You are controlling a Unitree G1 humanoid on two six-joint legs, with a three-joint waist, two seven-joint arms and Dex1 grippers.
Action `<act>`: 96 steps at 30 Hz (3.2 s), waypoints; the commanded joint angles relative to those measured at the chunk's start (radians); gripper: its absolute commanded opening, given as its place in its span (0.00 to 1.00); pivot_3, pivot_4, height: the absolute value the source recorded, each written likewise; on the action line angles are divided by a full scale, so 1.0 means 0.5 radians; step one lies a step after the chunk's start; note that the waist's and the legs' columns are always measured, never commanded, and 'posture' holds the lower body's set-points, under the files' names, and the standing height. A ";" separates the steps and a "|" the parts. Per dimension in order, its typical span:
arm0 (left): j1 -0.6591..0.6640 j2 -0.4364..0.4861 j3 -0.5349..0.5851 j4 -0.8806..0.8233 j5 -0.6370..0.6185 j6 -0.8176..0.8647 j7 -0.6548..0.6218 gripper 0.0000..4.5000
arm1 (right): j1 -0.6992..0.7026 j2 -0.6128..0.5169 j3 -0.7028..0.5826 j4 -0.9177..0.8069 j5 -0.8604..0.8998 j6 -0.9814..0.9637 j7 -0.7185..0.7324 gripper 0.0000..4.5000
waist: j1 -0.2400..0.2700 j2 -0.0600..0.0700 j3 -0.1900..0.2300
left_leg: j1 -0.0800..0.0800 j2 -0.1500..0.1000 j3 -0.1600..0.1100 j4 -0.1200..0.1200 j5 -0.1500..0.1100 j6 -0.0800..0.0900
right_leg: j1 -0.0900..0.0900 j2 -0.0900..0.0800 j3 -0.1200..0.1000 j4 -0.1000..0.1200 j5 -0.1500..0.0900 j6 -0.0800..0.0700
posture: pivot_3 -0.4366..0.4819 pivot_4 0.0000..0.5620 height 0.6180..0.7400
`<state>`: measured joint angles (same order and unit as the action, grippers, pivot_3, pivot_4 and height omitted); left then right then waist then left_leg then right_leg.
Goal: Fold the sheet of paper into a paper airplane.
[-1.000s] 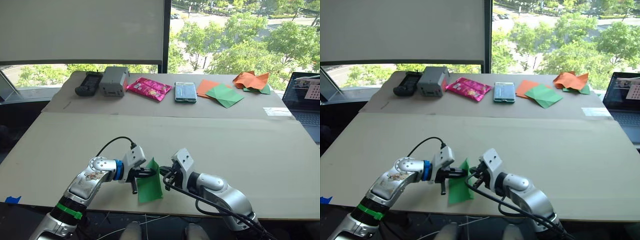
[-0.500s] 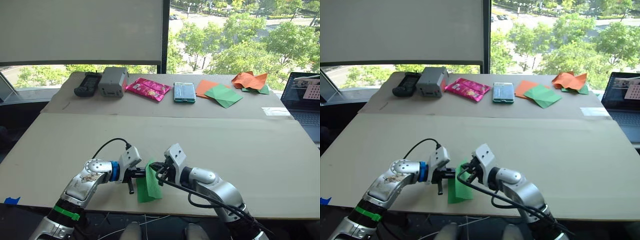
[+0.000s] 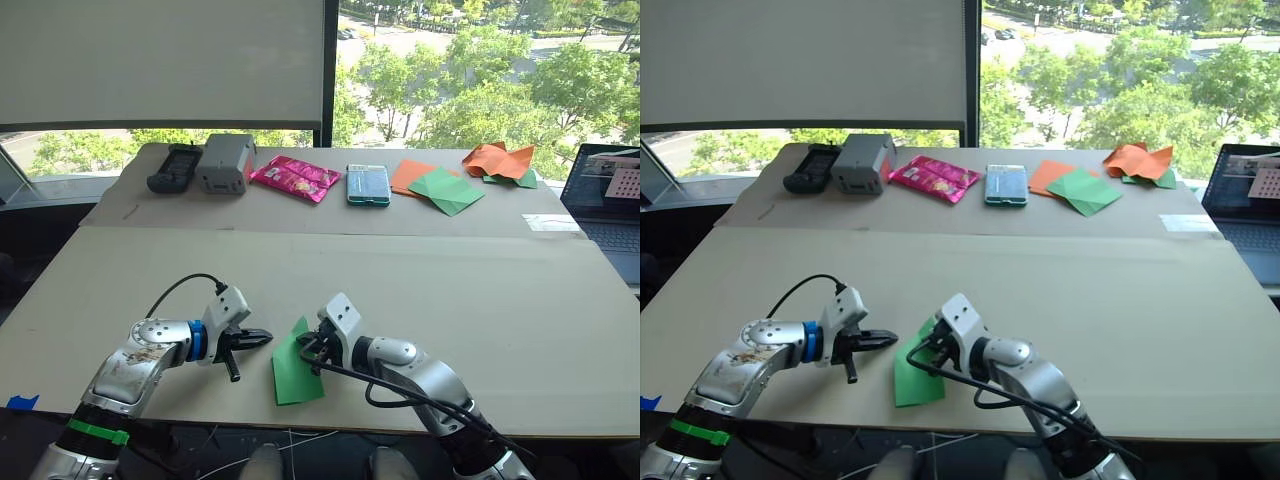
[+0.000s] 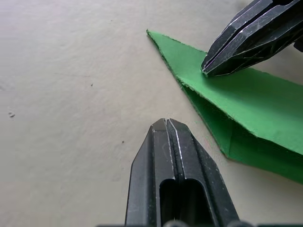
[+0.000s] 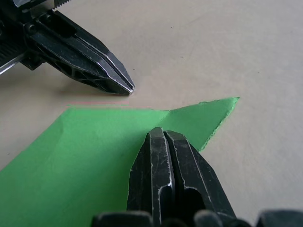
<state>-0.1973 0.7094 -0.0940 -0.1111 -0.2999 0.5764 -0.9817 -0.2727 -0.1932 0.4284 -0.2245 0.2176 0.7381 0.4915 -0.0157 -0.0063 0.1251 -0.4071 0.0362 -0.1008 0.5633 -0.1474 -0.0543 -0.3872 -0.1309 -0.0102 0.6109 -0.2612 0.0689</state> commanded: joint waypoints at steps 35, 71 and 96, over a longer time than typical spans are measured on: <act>0.170 -0.054 -0.223 -0.060 0.043 -0.144 0.008 0.01 | -0.319 0.105 -0.059 0.494 -0.214 -0.022 -0.109 0.00 | 0.002 0.007 -0.007 | 0.003 0.001 0.000 -0.002 0.000 0.000 | 0.001 0.003 0.003 0.001 0.000 -0.001 | 0.48 0.27 0.84; 0.178 -0.019 -0.243 -0.050 0.061 -0.162 -0.008 0.01 | 0.154 -0.171 0.137 0.016 -0.149 0.116 0.127 0.00 | 0.002 0.010 -0.013 | 0.004 0.001 0.000 -0.002 -0.001 -0.001 | 0.001 0.003 0.003 -0.001 -0.001 -0.002 | 0.48 0.27 0.84; 0.182 -0.006 -0.265 -0.036 0.075 -0.184 -0.013 0.01 | 0.412 -0.531 0.236 -0.283 -0.024 0.238 0.340 0.00 | 0.003 0.007 -0.014 | 0.004 0.001 0.000 -0.002 -0.001 -0.002 | 0.001 0.001 0.003 -0.010 -0.002 -0.003 | 0.48 0.27 0.84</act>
<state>-0.1238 0.6839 -0.2038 -0.1615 -0.3065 0.4623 -0.9958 -0.1227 -0.4162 0.4882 -0.4272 0.2131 0.7592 0.6451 -0.0144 -0.0029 0.1180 -0.4052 0.0367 -0.1007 0.5621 -0.1481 -0.0553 -0.3866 -0.1307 -0.0088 0.6053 -0.2621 0.0674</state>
